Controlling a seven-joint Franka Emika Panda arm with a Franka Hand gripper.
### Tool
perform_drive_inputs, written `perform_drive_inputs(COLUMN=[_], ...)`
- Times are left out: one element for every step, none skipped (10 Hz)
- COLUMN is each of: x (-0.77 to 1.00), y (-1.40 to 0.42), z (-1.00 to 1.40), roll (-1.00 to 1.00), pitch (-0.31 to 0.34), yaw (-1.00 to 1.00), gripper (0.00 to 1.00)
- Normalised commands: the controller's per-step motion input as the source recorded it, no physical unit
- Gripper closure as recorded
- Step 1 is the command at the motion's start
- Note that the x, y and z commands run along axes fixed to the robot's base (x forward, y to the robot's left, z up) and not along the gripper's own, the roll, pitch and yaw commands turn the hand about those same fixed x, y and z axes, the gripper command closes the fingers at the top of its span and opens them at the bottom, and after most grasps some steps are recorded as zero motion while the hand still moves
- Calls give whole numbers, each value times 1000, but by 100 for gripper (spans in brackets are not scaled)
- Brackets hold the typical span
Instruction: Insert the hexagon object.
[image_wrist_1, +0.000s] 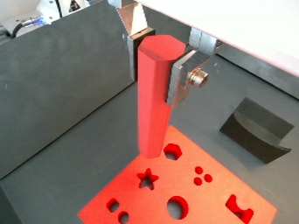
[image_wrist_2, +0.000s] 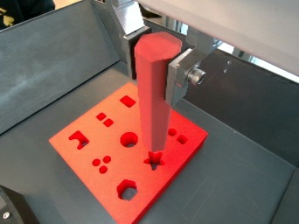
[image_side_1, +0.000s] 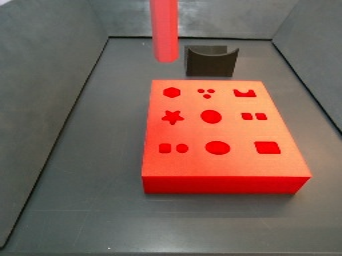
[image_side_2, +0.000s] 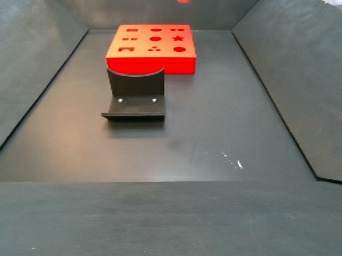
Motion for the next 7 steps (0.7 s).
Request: perform_drive_inputs(x=[83,349,389,314,209,180,180], y=[240,420,220,129,77,66,69], z=[-86,-111,-46,-3,0,0,-6], roll=[90,123,150,149,136,133,143], pitch=[0,-10,-24,-43,-47,-44,-34], yaw=[-20,-349,-686,-806,-891,-909,-894], gripper=[100,100,100,100,100,100,100])
